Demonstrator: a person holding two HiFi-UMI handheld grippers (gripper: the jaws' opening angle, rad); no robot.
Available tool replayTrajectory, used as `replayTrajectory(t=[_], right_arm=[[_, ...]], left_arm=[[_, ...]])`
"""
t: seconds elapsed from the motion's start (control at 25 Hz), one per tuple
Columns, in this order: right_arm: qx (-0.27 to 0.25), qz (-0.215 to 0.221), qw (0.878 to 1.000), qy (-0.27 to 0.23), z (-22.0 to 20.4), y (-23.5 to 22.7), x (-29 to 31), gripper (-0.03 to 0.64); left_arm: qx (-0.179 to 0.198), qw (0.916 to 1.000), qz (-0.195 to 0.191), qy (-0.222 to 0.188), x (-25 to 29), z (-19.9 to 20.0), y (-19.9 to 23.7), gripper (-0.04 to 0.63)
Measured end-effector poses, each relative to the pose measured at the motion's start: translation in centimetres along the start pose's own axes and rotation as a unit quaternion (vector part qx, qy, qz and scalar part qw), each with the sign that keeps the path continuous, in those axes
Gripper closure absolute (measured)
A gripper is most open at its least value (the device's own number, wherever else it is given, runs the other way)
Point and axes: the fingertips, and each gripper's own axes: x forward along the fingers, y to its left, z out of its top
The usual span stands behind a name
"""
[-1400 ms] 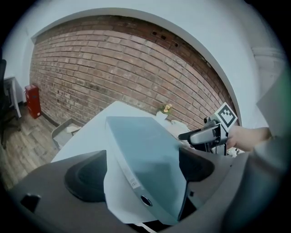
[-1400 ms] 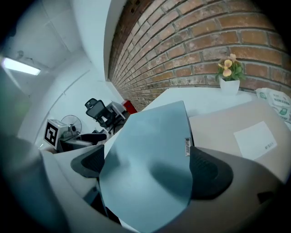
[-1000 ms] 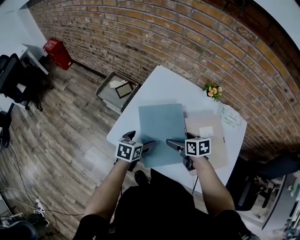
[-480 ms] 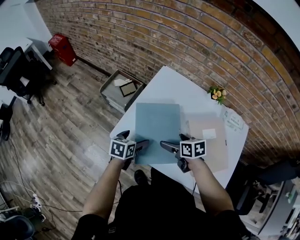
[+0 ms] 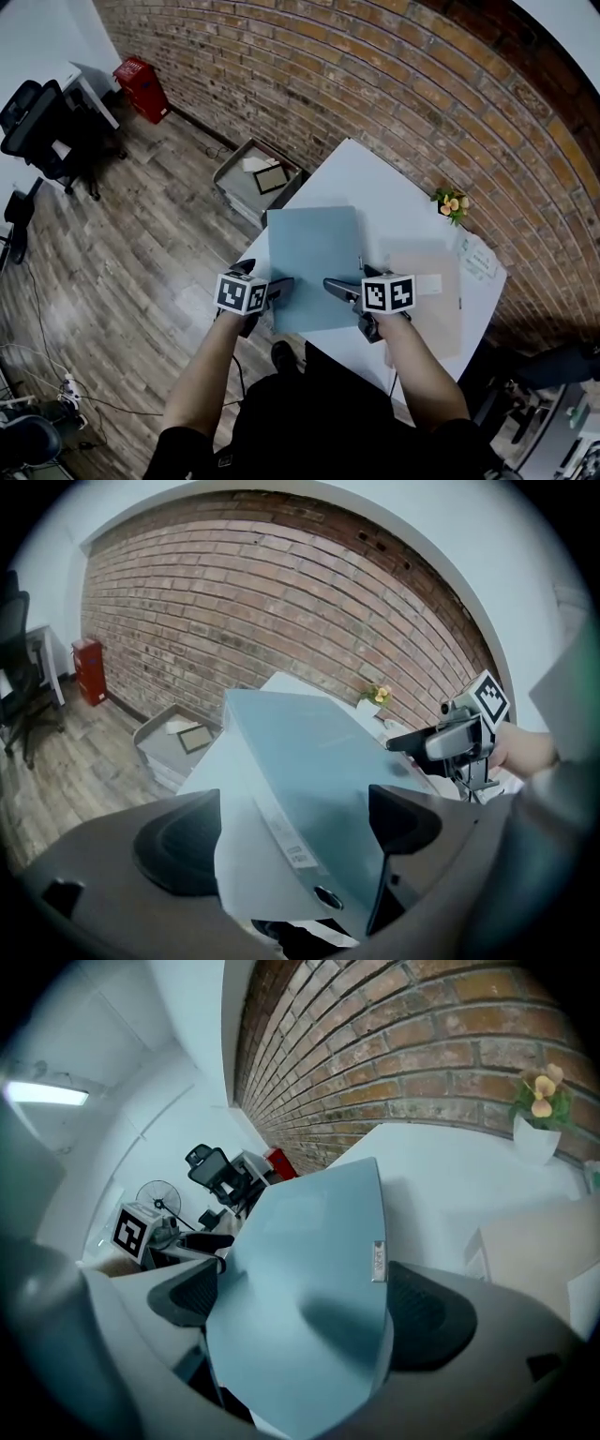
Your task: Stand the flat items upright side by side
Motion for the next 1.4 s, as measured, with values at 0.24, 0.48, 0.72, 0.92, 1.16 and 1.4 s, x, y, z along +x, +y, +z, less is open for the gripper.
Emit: replayTrajectory(t=[0.24,0.48,0.72,0.92,1.16,1.4], right_arm=[[0.002,-0.007,1.0,0.012,2.7,-2.9,1.1,0.04],[0.023,0.018,0.998,0.049,3.4,-3.1,4.6,0.04],[0.031,0.012,0.997,0.074,2.0,-3.9,6.7,0.04],[0.013,-0.006,0.997,0.071,1.7,-4.0,7.1,0.04],[-0.005,-0.001,0.998,0.059,2.3,-3.3,6.3,0.044],[-0.042,-0.016,0.999,0.015,4.2,-1.3,3.9,0.051]], left_arm=[[-0.003,0.9998,-0.009,0.019,2.1,1.0,0.1,0.086],[-0.014,0.999,-0.02,0.037,3.5,1.5,0.6,0.086],[-0.047,0.9959,-0.062,0.047,4.1,1.1,0.4,0.086],[-0.039,0.9949,-0.077,0.052,4.4,1.1,0.0,0.087],[-0.012,0.9972,-0.062,0.041,3.7,1.8,-0.4,0.087],[0.031,0.9989,-0.035,-0.004,1.4,4.3,-1.2,0.087]])
